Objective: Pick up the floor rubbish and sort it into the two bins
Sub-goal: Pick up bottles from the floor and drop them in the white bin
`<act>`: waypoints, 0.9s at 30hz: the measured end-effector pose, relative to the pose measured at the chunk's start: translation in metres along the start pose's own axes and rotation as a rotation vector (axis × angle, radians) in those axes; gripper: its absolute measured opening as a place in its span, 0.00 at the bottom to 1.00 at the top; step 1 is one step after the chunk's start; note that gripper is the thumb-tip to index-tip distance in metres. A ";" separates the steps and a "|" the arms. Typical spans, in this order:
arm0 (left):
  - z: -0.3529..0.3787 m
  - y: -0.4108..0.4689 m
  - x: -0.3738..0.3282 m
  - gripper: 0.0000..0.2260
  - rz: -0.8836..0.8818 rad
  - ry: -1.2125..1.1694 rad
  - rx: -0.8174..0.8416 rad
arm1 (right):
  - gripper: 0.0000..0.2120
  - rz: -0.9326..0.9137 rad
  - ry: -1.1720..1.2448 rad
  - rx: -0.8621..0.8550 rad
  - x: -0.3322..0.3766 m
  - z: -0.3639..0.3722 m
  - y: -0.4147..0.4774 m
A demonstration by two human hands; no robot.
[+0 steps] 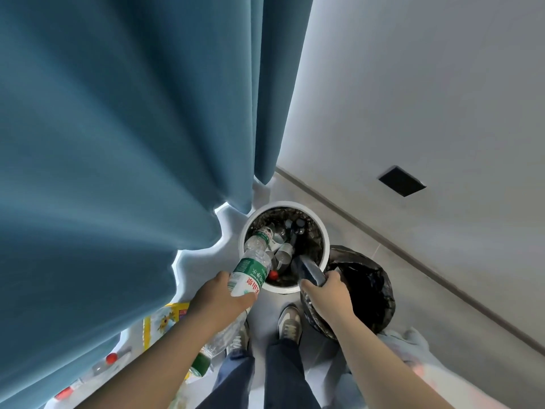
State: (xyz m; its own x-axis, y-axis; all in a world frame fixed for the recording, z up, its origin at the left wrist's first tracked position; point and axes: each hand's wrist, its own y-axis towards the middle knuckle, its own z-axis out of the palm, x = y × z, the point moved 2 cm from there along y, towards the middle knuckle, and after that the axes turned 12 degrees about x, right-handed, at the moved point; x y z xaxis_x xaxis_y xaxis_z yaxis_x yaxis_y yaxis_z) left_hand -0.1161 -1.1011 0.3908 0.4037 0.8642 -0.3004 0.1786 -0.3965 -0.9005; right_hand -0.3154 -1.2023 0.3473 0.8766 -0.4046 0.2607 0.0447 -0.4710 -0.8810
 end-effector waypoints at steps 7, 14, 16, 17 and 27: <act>0.015 0.034 0.001 0.25 -0.019 -0.004 0.019 | 0.26 -0.055 -0.036 -0.018 -0.003 0.007 0.024; 0.015 0.052 -0.016 0.25 -0.026 -0.013 0.029 | 0.12 -0.087 -0.143 0.014 -0.010 0.005 0.021; 0.014 0.058 -0.023 0.26 -0.033 -0.006 0.043 | 0.11 -0.129 -0.274 -0.012 -0.011 0.000 0.017; 0.014 0.061 -0.027 0.27 -0.037 0.009 0.048 | 0.09 -0.150 -0.330 -0.027 -0.011 -0.002 0.017; 0.013 0.091 -0.073 0.31 -0.065 0.084 0.071 | 0.09 -0.260 -0.670 -0.033 -0.006 -0.028 0.016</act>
State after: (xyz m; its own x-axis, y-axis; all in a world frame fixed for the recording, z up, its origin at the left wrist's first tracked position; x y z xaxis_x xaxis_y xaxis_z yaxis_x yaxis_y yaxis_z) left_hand -0.1410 -1.1958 0.3264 0.4678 0.8572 -0.2155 0.1446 -0.3147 -0.9381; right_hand -0.3338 -1.2293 0.3430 0.9456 0.2872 0.1530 0.2871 -0.5148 -0.8078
